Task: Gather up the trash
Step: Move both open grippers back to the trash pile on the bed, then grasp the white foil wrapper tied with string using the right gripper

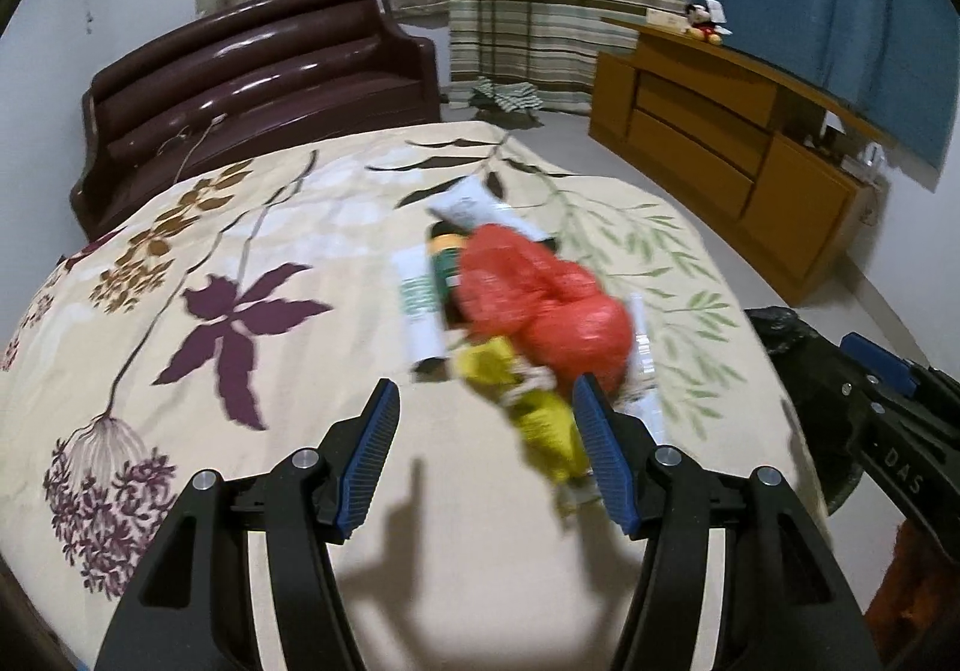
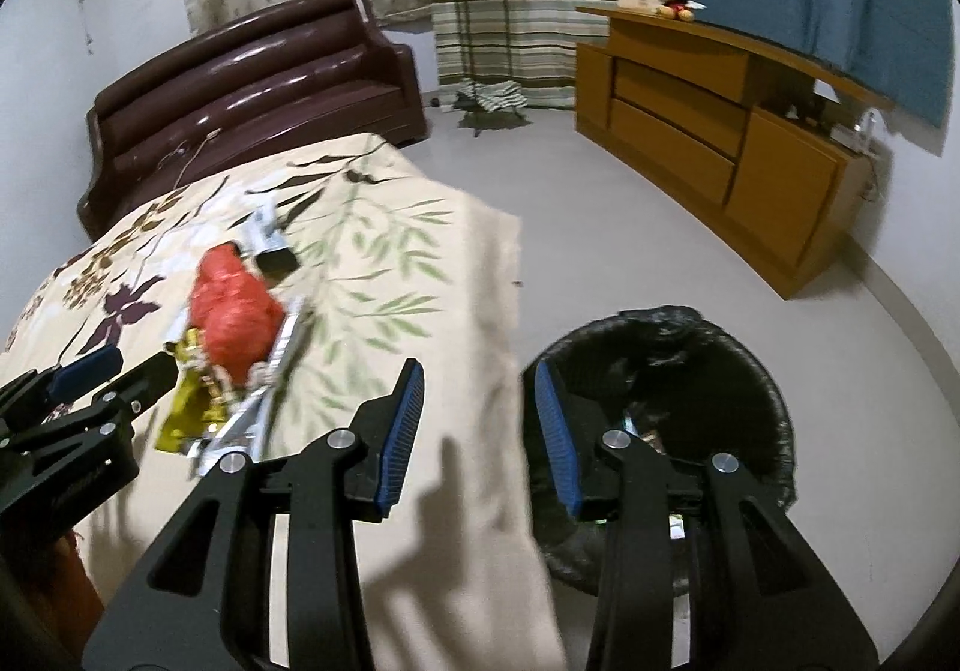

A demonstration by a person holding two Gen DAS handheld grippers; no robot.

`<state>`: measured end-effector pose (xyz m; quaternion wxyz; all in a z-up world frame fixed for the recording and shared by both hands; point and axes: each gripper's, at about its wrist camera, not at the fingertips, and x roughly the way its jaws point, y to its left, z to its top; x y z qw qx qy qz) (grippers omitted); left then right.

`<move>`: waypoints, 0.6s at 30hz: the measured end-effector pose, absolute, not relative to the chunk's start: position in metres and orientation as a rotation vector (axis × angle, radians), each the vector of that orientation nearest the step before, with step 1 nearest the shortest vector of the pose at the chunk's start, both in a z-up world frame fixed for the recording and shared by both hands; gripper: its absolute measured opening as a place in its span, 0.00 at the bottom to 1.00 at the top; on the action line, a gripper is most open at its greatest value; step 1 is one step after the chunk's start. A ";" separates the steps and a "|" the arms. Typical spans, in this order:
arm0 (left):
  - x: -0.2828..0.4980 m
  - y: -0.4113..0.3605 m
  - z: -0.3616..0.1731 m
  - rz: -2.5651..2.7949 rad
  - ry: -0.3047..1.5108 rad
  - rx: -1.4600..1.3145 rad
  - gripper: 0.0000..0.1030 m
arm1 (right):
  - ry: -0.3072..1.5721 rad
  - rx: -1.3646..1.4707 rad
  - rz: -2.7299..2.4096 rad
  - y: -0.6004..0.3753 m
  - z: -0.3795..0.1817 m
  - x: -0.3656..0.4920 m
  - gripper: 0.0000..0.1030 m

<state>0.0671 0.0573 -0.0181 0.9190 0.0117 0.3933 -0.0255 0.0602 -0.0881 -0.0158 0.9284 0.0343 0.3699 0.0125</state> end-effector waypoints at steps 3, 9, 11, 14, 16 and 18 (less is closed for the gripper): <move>0.064 0.072 -0.020 -0.027 0.813 0.012 0.57 | 0.764 0.053 0.054 -0.071 -0.016 0.060 0.37; 0.061 0.100 -0.026 0.020 0.828 -0.020 0.57 | 0.775 0.018 0.110 -0.036 -0.016 0.063 0.37; 0.060 0.110 -0.027 0.033 0.828 -0.031 0.57 | 0.781 0.004 0.128 -0.024 -0.018 0.063 0.37; 0.059 0.122 -0.028 0.049 0.829 -0.042 0.57 | 0.793 -0.011 0.146 -0.010 -0.020 0.065 0.37; 0.058 0.127 -0.029 0.057 0.829 -0.047 0.57 | 0.800 -0.018 0.154 -0.002 -0.022 0.066 0.37; 0.057 0.133 -0.030 0.065 0.829 -0.054 0.57 | 0.811 -0.030 0.156 0.004 -0.025 0.068 0.37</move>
